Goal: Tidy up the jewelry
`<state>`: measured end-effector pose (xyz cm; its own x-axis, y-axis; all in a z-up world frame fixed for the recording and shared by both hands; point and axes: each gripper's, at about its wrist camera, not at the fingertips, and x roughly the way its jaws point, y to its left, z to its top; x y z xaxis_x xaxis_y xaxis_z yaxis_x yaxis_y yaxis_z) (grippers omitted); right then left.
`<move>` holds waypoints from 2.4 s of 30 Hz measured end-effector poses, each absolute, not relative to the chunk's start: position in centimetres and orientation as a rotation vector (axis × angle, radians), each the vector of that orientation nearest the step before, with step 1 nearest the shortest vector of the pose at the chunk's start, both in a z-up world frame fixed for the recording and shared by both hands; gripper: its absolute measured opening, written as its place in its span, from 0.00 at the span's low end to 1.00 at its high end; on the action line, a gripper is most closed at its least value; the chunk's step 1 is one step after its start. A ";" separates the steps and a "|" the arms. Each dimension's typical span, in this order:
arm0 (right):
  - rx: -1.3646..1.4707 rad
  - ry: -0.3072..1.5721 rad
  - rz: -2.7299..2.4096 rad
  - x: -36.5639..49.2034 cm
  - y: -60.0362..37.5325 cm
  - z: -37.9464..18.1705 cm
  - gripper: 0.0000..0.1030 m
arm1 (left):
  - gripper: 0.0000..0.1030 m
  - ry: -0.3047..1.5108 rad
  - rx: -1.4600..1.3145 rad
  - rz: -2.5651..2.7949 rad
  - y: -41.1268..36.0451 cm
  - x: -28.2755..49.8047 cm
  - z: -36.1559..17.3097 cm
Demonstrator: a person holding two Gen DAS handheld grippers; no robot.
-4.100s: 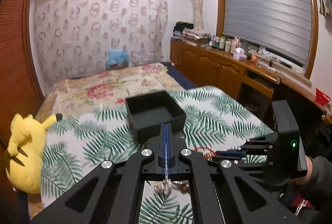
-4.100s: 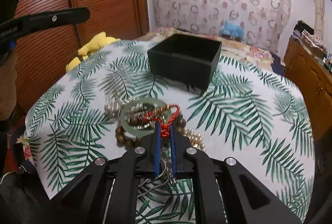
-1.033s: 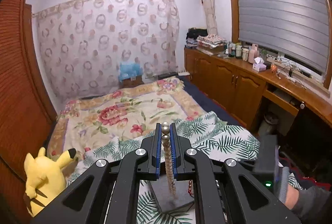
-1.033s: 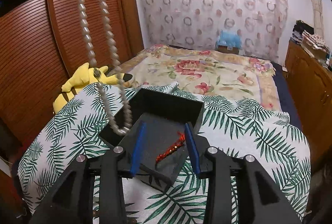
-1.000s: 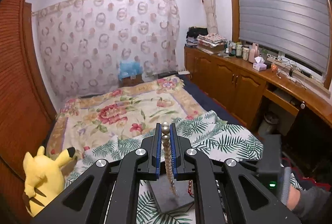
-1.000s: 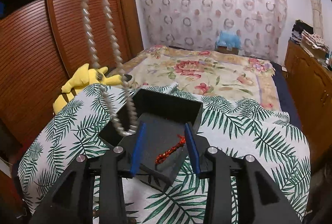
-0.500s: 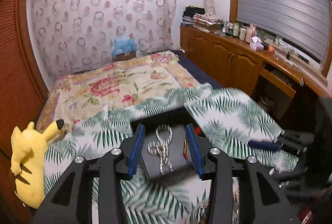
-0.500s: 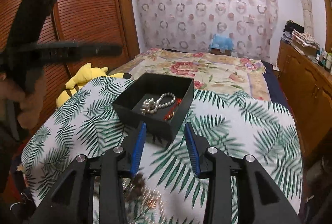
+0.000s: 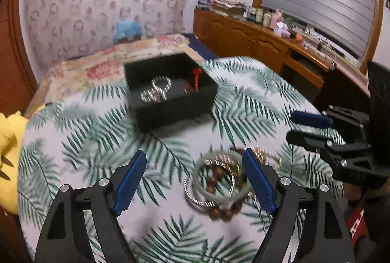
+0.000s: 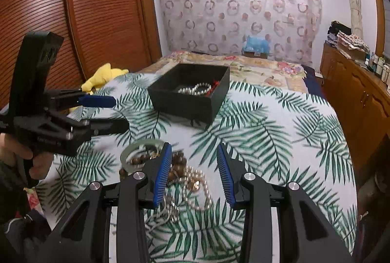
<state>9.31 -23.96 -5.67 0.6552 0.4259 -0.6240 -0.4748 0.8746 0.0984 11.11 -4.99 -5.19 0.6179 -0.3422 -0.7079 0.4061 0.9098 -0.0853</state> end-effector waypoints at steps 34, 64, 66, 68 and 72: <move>-0.200 0.848 0.563 12.0 -18.9 -9.5 0.10 | 0.76 0.855 0.046 -0.416 -3.8 9.0 -8.0; -0.138 0.598 0.500 10.7 -23.0 -2.1 0.03 | 0.76 0.939 0.031 -0.520 -7.3 14.3 -9.4; -0.139 0.600 0.495 10.7 -23.3 -2.0 0.03 | 0.76 0.947 0.032 -0.529 -7.6 14.7 -9.6; -0.145 0.606 0.486 10.8 -23.7 -2.1 0.03 | 0.76 0.954 0.025 -0.536 -7.8 15.0 -9.7; -0.144 0.616 0.478 10.9 -24.0 -2.6 0.03 | 0.76 0.964 -0.008 -0.547 -7.8 15.7 -10.1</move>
